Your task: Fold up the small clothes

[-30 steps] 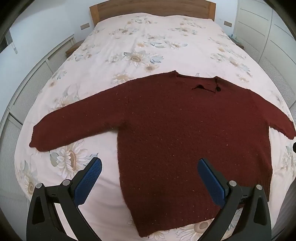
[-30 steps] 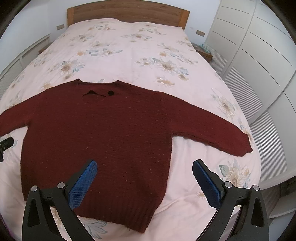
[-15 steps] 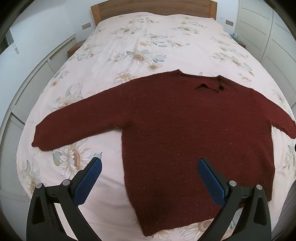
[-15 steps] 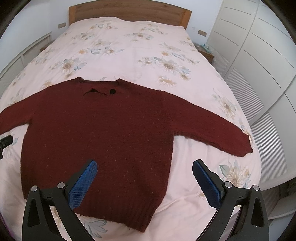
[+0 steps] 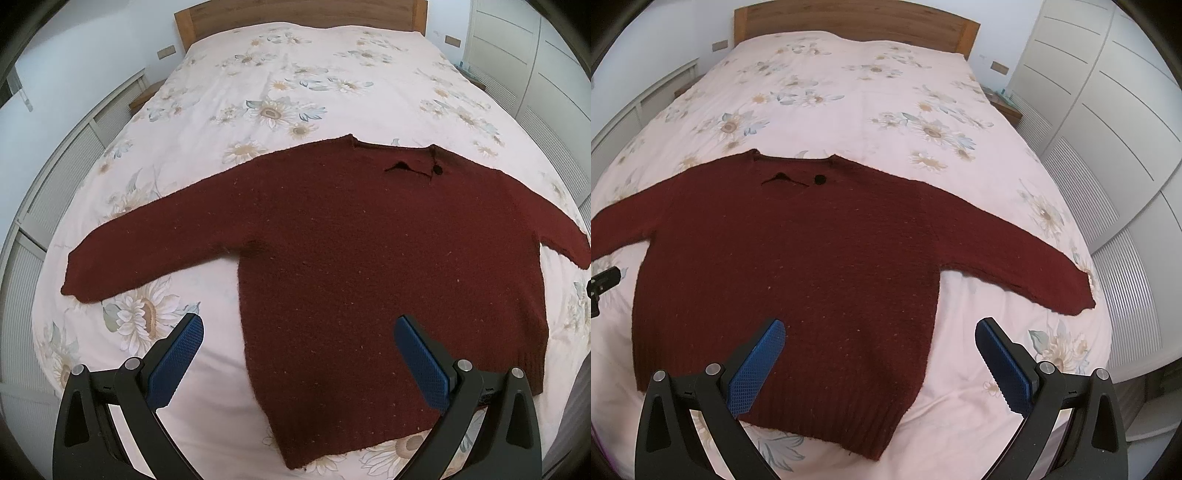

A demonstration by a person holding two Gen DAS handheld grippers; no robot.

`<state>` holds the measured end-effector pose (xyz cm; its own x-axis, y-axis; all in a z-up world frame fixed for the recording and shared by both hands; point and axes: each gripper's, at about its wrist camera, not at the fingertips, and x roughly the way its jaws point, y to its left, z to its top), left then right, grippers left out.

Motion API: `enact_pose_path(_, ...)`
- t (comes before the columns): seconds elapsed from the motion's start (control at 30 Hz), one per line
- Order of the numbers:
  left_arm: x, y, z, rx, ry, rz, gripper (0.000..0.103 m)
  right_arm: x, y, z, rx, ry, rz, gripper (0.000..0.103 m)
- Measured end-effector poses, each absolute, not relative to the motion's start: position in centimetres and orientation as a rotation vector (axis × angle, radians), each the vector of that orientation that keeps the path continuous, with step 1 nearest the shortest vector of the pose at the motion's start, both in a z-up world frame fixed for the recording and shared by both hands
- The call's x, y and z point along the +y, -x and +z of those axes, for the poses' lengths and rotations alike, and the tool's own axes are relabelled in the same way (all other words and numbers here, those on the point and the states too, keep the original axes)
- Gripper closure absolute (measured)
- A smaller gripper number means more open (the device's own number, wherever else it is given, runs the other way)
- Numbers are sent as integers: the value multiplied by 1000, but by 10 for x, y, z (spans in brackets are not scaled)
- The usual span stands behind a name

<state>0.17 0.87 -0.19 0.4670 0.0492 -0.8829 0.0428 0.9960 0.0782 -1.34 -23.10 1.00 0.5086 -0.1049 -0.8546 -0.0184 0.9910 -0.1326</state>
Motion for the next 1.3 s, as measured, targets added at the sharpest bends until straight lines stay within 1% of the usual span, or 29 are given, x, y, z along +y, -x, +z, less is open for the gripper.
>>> enact_pose_path(0.97,7,-2,-6,1104,-116,5,1,-223,13,15,1037,146,-38,0)
enact_pose_path(1.3,3,-11,-12,1119,-128,-4,1,-243,-4,-2,1062,113,-46,0)
